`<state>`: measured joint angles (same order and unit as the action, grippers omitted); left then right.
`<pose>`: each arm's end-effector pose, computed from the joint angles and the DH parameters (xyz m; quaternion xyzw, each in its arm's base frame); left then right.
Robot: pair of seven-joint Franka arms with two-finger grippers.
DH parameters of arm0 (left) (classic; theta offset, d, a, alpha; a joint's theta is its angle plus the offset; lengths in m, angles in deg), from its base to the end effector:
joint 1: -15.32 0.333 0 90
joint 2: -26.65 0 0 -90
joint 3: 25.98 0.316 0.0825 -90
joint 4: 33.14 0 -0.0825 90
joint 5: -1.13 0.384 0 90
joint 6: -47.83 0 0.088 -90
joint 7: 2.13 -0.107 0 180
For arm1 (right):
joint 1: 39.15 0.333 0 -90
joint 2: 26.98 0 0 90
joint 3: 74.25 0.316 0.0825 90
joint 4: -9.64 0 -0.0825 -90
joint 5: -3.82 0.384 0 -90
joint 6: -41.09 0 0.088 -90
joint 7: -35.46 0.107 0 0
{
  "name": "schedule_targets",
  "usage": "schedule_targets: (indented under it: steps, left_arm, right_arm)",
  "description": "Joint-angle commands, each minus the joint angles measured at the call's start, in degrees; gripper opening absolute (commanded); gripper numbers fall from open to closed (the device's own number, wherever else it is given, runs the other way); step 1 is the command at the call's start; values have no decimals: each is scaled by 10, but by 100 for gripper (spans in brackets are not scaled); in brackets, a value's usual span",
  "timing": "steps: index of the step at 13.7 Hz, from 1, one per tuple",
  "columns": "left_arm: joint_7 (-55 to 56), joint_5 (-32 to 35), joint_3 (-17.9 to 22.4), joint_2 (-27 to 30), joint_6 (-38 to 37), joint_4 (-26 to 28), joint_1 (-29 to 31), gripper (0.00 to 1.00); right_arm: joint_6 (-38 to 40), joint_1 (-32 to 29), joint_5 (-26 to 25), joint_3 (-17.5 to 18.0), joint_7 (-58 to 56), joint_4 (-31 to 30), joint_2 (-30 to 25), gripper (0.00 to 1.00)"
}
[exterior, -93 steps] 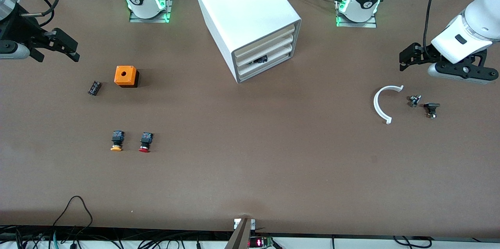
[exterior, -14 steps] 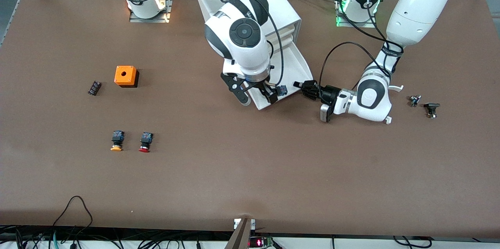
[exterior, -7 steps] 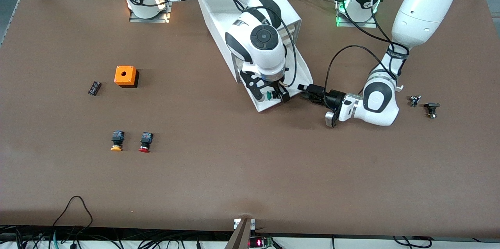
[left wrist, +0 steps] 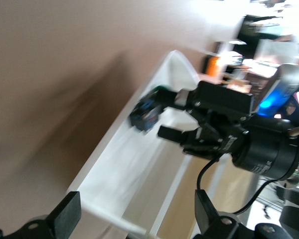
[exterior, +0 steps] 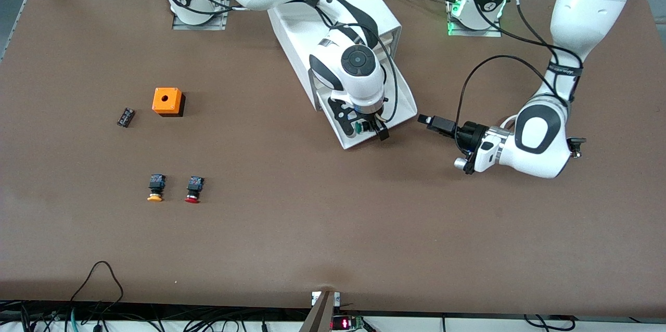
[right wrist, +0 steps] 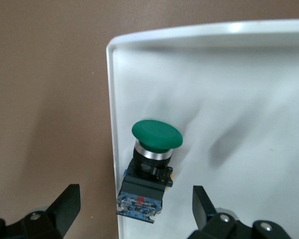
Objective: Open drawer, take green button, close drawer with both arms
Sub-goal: 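Grasp the green button with the right gripper while the left gripper withdraws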
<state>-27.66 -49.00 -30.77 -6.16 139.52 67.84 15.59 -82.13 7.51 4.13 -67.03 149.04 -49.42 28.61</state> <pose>0.5877 -0.1231 0.2410 0.8489 -0.0605 -0.2450 0.4645 0.4969 0.6192 0.2690 -0.8469 0.5234 0.0432 0.0831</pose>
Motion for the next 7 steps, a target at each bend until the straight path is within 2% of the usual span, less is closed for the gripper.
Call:
schedule_targets:
  steps: [1,2,4,7]
  left_arm:
    - [120,115,2,46,-4,-28,-1,100]
    - [148,150,2,49,-4,-39,-2,100]
    - [183,207,2,51,-5,-62,-2,100]
    - [226,294,-2,51,-6,-105,-5,100]
  right_arm:
    - [-2,7,3,-4,16,22,15,96]
    - [-1,7,3,-5,16,21,16,91]
    - [-1,7,3,-5,14,21,15,66]
    - [5,6,4,-4,10,22,14,13]
